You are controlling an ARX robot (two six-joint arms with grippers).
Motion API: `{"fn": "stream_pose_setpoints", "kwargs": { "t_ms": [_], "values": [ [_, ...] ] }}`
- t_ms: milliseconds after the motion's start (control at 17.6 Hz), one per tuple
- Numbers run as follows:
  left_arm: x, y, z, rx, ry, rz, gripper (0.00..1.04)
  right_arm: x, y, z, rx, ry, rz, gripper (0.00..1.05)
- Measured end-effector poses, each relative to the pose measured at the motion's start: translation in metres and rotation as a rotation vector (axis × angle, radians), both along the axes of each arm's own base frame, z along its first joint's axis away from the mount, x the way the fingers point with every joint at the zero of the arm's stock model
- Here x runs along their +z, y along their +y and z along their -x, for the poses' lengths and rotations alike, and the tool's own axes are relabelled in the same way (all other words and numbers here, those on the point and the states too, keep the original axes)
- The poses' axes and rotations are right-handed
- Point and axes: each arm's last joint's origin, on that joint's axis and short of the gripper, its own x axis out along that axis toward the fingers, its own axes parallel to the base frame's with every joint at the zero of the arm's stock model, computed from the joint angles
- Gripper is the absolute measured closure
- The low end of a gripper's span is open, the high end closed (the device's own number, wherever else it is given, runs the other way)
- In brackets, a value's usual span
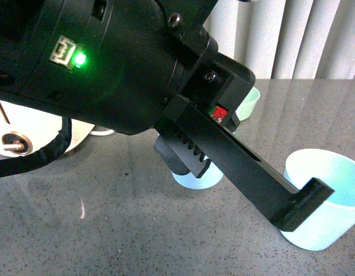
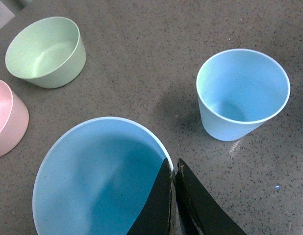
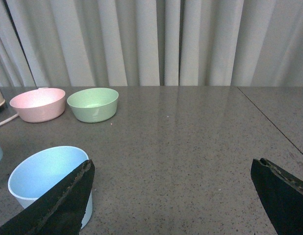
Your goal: Stack blue cups with both arms
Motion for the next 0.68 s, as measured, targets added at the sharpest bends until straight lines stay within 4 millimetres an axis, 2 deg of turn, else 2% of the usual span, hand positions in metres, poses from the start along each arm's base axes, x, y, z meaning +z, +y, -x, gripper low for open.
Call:
{"fn": "stream_pose_setpoints", "kwargs": {
  "t_ms": [228,512,683],
  "values": [
    [-0.023,0.000,0.005,-0.025,0.045,-0.063,1.03,0.000,0.000,0.000,0.000,0.000,0.000,0.07],
    [-0.039,-0.005,0.001,-0.036,0.080,-0.091,1.03,0.000,0.000,0.000,0.000,0.000,0.000,0.07],
    [-0.041,-0.006,0.000,-0.034,0.072,-0.087,1.03,0.000,0.000,0.000,0.000,0.000,0.000,0.07]
  ]
}}
